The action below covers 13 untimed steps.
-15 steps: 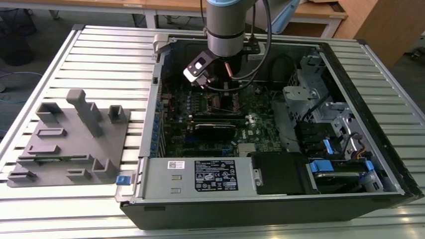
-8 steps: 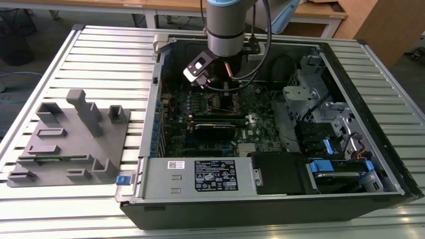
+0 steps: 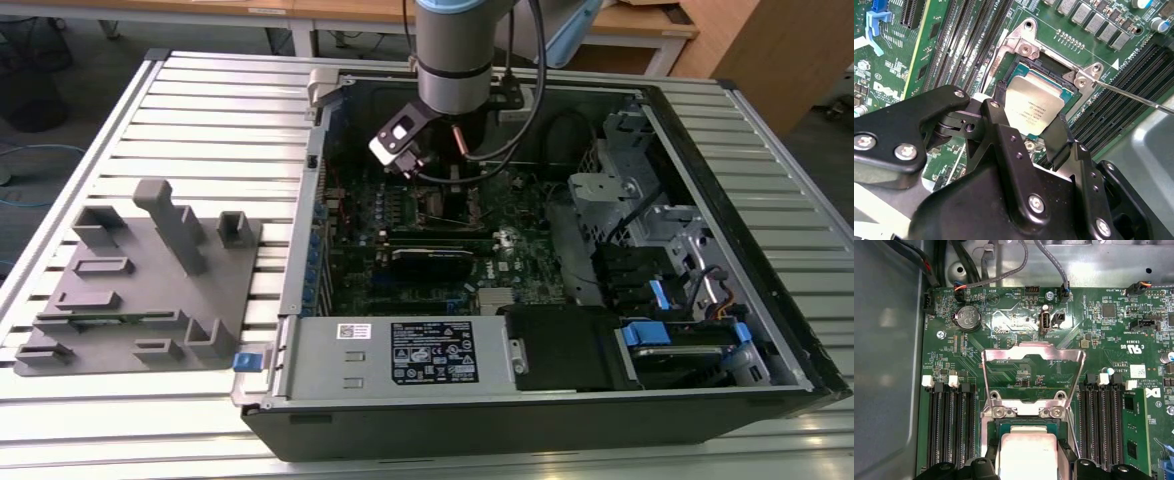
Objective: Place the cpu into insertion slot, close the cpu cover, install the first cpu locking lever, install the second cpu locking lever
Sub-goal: 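Place the cpu into insertion slot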
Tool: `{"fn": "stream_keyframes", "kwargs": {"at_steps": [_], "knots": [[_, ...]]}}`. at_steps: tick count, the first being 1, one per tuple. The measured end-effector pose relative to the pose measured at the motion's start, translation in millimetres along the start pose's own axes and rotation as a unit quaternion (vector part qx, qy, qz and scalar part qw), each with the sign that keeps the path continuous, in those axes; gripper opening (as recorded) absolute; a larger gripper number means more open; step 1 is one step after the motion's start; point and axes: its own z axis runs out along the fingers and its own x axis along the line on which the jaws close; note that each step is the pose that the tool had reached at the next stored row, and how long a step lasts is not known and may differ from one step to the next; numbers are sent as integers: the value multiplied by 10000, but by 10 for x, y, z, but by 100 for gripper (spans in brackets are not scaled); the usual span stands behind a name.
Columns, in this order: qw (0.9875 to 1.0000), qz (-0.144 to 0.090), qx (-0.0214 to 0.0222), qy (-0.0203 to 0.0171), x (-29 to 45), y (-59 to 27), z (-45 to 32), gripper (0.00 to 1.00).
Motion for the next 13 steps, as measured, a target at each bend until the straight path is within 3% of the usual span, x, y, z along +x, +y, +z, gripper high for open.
{"fn": "stream_keyframes", "kwargs": {"at_steps": [13], "knots": [[10000,0,-1,0,0,-2,17,54]]}}
